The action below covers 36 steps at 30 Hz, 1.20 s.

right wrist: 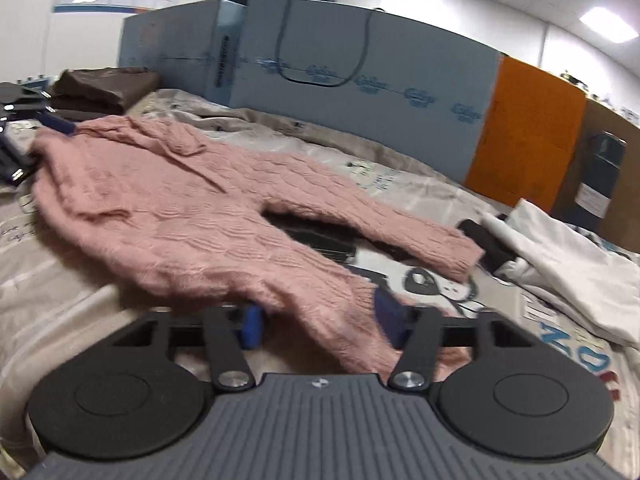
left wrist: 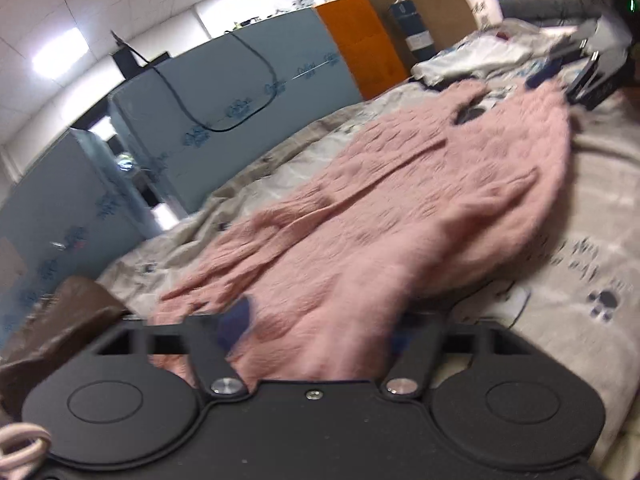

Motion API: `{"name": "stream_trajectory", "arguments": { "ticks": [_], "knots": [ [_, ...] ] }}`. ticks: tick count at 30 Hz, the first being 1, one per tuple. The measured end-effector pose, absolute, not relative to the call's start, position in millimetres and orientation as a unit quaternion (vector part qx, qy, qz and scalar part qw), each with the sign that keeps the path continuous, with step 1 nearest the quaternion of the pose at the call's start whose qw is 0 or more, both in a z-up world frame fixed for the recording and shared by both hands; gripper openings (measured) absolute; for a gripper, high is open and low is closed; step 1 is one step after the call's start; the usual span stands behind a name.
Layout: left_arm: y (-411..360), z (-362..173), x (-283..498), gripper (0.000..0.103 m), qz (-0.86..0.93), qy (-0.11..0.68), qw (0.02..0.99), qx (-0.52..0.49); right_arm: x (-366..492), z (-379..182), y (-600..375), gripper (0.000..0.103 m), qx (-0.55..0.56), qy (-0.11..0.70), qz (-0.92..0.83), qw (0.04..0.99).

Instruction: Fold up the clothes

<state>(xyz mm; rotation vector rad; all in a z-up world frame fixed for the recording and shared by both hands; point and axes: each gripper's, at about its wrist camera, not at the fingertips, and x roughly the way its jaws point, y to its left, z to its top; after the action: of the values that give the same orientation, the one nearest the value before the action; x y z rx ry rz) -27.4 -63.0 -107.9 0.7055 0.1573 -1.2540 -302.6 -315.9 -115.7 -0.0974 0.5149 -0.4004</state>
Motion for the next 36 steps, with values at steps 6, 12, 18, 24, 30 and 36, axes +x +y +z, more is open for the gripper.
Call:
{"name": "stream_trajectory", "arguments": {
  "ticks": [6,12,18,24,30,36],
  "knots": [
    [-70,-93,-23,0.021,-0.581,0.074,0.762,0.276,-302,-101,-332,0.013,-0.035,0.216,-0.182,0.959],
    [-93,-67,4,0.02,-0.558,0.071,0.791,0.24,-275,-65,-367,0.01,-0.049,0.204,-0.157,0.965],
    [-126,-57,49,0.02,-0.537,0.121,0.801,0.236,-235,-43,-419,0.01,-0.027,0.262,-0.104,0.959],
    [-158,-65,89,0.025,-0.534,0.2,0.784,0.245,-201,-45,-456,0.022,-0.017,0.328,-0.083,0.941],
    [-168,-60,108,0.07,-0.546,0.191,0.79,0.202,-209,-44,-490,0.059,0.016,0.311,-0.11,0.944],
    [-188,-54,127,0.089,-0.537,0.206,0.804,0.147,-218,-53,-513,0.064,0.049,0.296,-0.145,0.943]
  ]
}}
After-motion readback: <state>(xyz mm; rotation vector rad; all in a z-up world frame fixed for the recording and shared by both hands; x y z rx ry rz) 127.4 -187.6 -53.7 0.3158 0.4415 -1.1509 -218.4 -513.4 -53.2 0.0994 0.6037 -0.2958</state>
